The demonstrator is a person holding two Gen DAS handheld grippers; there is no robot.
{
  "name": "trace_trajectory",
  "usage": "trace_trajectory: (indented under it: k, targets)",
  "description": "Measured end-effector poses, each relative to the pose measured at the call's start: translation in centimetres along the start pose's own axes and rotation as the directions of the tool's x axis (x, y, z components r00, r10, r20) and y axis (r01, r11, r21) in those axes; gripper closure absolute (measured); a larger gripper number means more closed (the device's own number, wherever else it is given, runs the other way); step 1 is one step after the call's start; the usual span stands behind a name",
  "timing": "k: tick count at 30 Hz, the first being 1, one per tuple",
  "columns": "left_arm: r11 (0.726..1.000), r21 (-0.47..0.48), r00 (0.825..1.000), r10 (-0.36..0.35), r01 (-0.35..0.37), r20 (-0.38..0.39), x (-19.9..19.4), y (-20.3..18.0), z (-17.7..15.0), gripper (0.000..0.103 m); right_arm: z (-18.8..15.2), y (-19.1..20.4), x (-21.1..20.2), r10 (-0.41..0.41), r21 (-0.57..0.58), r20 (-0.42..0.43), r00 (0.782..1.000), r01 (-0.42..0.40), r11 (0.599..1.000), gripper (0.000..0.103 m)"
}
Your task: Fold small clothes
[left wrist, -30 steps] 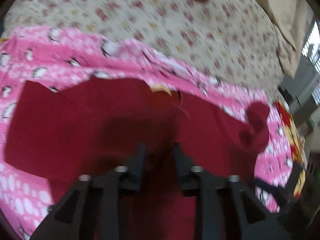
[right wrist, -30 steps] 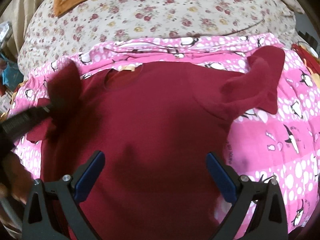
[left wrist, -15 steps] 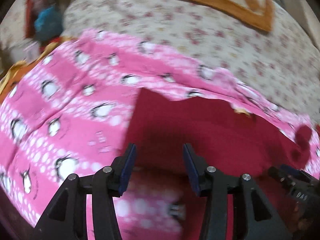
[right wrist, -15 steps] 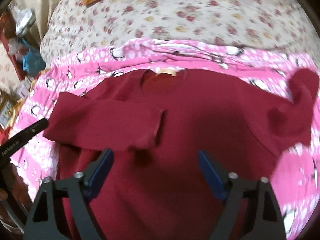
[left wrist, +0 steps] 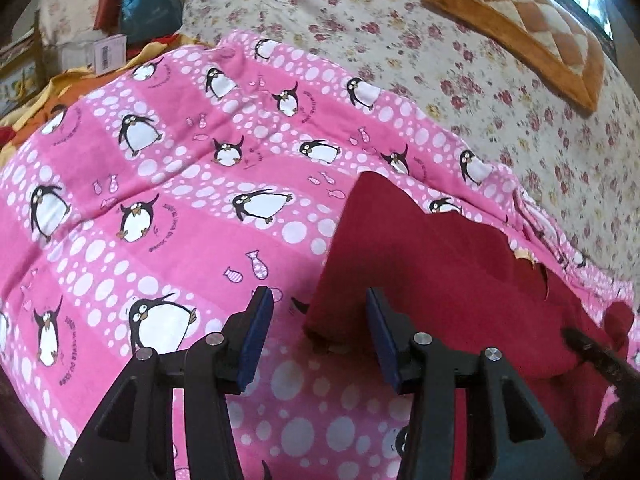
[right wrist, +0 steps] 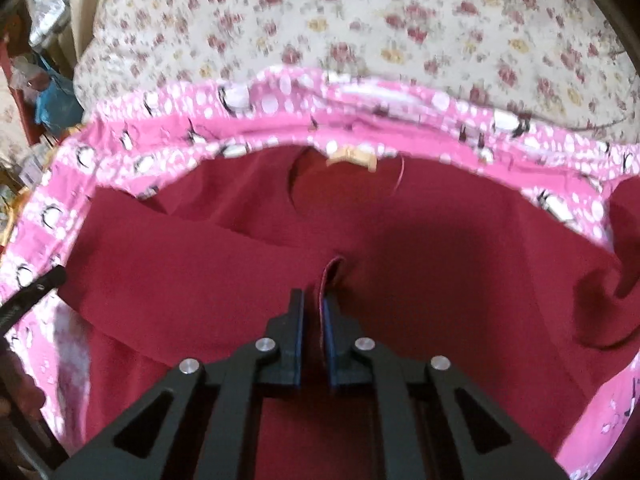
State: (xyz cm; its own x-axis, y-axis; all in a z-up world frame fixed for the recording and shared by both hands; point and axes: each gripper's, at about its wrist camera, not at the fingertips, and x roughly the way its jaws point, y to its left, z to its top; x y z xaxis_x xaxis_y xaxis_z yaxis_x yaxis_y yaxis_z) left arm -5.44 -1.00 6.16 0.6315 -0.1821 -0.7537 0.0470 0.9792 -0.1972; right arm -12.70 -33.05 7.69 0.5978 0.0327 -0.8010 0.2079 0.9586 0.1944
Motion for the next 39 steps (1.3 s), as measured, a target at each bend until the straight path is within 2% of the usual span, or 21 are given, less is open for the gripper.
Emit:
trace_trajectory:
  k: [6,9,13,14,15,17,19,20,21,24,26,28,29,31,32,35,39]
  targets:
    - [1.000,0.014,1.000,0.001,-0.001,0.004,0.0,-0.5,-0.3,0.076,2.3,-2.9,-4.6,-0.062,0.046,0.138,0.989,0.056,0.997,0.095]
    - [0.999,0.038,1.000,-0.003,0.004,-0.003,0.2,-1.0,-0.7,0.076,3.0,-5.4,-5.6,-0.135,0.086,0.168,0.976,0.122,0.989,0.102]
    - [0.997,0.069,0.999,-0.047,0.047,-0.014,0.3,-2.0,-1.0,0.076,2.9,-9.6,-6.1,-0.238,0.152,0.170,0.956,0.214,0.965,0.102]
    - [0.996,0.071,0.998,-0.053,0.054,-0.017,0.3,-2.1,-1.0,0.076,2.6,-10.8,-5.8,-0.241,0.179,0.142,0.960,0.215,0.960,0.102]
    - [0.996,0.073,0.999,-0.052,0.053,-0.016,0.3,-2.2,-1.1,0.076,2.3,-11.5,-5.5,-0.209,0.194,0.117,0.971,0.184,0.964,0.102]
    - [0.996,0.073,0.999,-0.047,0.048,-0.016,0.4,-2.2,-1.1,0.076,1.5,-12.0,-4.8,-0.102,0.230,0.067,0.993,0.084,0.969,0.101]
    - [0.997,0.065,0.999,-0.046,0.047,-0.022,0.6,-2.0,-1.2,0.076,0.9,-11.3,-3.8,-0.035,0.233,0.034,0.999,0.026,0.972,0.083]
    - [0.997,0.061,0.999,-0.046,0.047,-0.025,0.6,-1.9,-1.2,0.076,0.6,-10.5,-3.2,-0.011,0.215,0.026,1.000,0.005,0.977,0.067]
    - [0.997,0.056,0.999,-0.046,0.048,-0.027,0.7,-1.9,-1.2,0.076,0.4,-9.6,-2.6,-0.005,0.196,0.023,1.000,0.000,0.981,0.060]
    - [0.998,0.049,0.999,-0.040,0.042,-0.025,0.7,-1.6,-1.2,0.076,0.0,-7.0,0.1,0.000,0.123,-0.051,0.999,0.006,0.992,0.059]
    - [0.998,0.047,0.999,-0.040,0.041,-0.023,0.6,-1.5,-1.1,0.076,-0.5,-5.9,1.7,-0.021,0.092,-0.088,0.996,0.029,0.995,0.060]
    - [0.998,0.047,0.999,-0.043,0.044,-0.021,0.5,-1.3,-1.1,0.076,-0.7,-5.4,1.9,-0.082,0.047,-0.066,0.994,0.086,0.995,0.090]
    - [0.998,0.048,0.999,-0.045,0.046,-0.022,0.4,-1.2,-1.1,0.076,-0.5,-5.6,1.2,-0.068,0.051,-0.049,0.996,0.070,0.996,0.097]
    - [0.997,0.050,0.998,-0.052,0.054,-0.030,0.5,-1.1,-1.1,0.076,0.3,-7.1,-0.8,-0.027,0.105,0.009,1.000,0.026,0.994,0.097]
    - [0.997,0.049,0.998,-0.057,0.059,-0.034,0.5,-1.1,-1.1,0.076,0.7,-7.9,-1.9,-0.042,0.120,0.043,0.998,0.037,0.992,0.098]
    - [0.996,0.060,0.997,-0.067,0.070,-0.049,0.8,-1.5,-1.4,0.076,1.8,-11.1,-4.7,-0.189,0.182,0.128,0.974,0.164,0.970,0.098]
    - [0.990,0.088,0.991,-0.102,0.110,-0.091,1.5,-2.6,-2.0,0.076,1.8,-14.2,-3.9,-0.168,0.256,0.084,0.982,0.142,0.956,0.098]
